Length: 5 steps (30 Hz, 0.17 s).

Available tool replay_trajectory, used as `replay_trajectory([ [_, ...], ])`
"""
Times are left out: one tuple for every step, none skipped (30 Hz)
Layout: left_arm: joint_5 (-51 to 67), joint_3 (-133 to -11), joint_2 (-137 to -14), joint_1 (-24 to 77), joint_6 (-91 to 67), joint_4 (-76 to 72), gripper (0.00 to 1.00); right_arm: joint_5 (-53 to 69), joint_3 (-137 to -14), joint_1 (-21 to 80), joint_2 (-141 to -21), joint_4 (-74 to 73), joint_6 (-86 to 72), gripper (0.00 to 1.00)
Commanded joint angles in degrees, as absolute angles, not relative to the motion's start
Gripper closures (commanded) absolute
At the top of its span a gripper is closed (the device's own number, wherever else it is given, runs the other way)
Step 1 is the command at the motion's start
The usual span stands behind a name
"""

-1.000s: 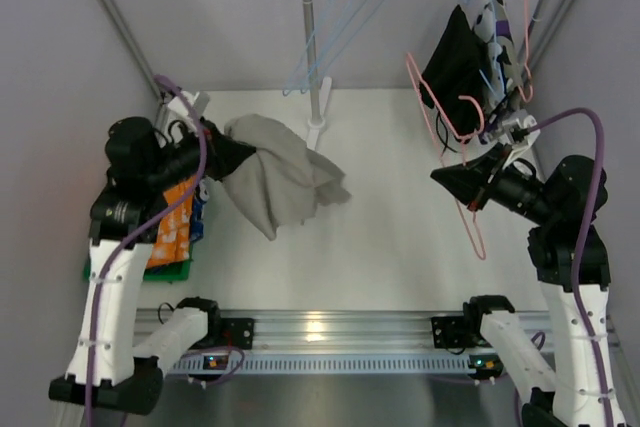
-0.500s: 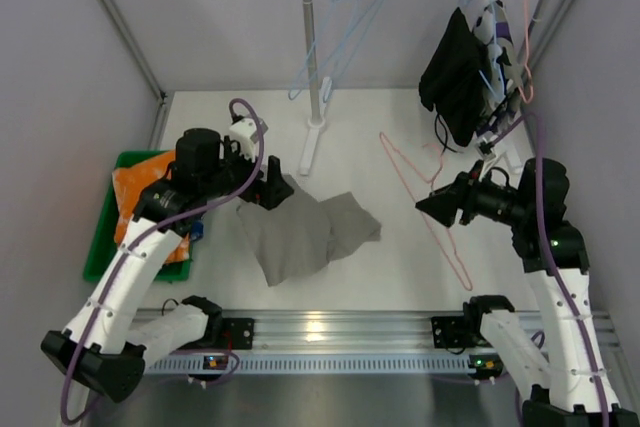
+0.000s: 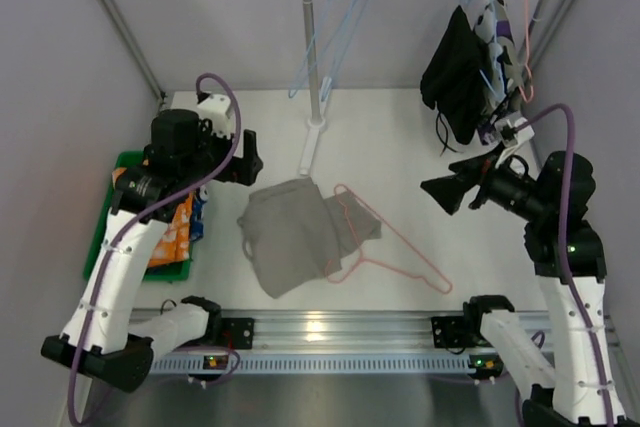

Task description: Remove the trousers from the hanger

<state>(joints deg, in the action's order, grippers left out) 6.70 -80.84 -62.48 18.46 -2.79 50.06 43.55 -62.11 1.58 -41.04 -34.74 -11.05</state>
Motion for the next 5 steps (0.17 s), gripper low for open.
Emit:
replay_trajectory([
  [0.98,-82.62,-58.45,15.91,-2.11,51.77,0.01,37.63,-63.90,0.62,-38.76,-29.45,-11.16,0.01],
  [-3.38,-83.14,-58.45,15.47,-2.37,51.77,0.01,35.88,-63.64,0.62,-38.24,-29.36,-10.99,0.00],
  [-4.99,-83.41,-58.62,14.42,-2.90,51.94,0.01,35.25,-63.46,0.62,-38.06,-29.09,-10.73,0.01],
  [-6.31,-83.32,-58.01,14.07,-2.81,51.51,0.01,34.11,-63.11,0.62,-37.88,-28.40,-10.72,0.01],
  [-8.68,-82.97,-57.31,13.89,-2.55,50.98,0.01,33.49,-63.11,0.62,-37.79,-27.87,-10.64,0.01],
])
